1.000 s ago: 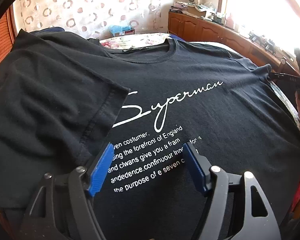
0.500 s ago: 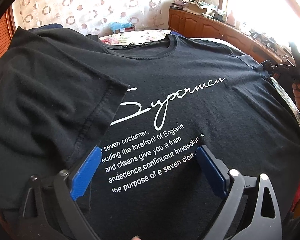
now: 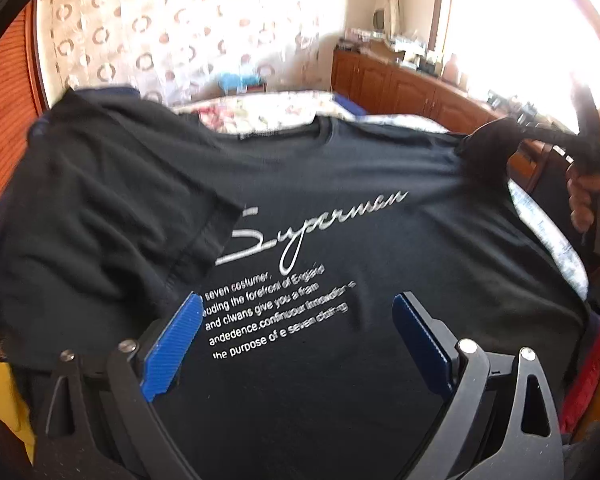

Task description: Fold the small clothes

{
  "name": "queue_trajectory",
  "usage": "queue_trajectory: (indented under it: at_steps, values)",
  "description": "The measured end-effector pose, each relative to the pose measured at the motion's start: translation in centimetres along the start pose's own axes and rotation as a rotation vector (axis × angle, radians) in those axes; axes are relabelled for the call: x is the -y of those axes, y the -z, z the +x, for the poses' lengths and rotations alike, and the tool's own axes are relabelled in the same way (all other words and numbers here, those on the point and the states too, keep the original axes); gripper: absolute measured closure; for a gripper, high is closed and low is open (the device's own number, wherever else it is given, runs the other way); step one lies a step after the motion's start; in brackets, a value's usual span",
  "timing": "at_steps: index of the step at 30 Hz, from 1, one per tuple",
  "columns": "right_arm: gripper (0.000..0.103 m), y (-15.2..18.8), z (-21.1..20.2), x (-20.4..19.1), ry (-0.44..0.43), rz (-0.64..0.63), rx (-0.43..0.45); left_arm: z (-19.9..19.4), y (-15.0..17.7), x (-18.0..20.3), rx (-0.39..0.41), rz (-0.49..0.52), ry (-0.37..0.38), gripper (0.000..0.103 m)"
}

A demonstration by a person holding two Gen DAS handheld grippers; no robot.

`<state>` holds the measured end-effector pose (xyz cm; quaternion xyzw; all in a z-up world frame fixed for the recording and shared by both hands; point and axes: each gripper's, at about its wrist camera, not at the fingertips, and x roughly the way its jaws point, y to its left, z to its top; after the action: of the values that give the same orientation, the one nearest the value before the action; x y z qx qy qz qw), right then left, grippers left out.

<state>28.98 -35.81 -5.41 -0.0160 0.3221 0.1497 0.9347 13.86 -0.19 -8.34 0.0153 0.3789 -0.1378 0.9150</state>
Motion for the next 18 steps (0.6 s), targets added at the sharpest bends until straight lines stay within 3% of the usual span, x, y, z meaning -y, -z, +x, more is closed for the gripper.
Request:
queue_trajectory:
  at_steps: [6, 13, 18]
  values:
    - [0.097, 1.0, -0.5, -7.4, -0.094, -0.162, 0.001, -3.0, 0.0, 0.2, 0.069, -0.037, 0.015, 0.007]
    - [0.060, 4.8, 0.0, -10.7, -0.172, -0.168, -0.070, -5.4, 0.7, 1.3, 0.139, -0.034, 0.032, 0.007]
    - [0.059, 6.3, -0.7, -10.0, -0.136, -0.175, -0.075, -6.5, 1.3, 2.0, 0.172, -0.029, 0.026, 0.007]
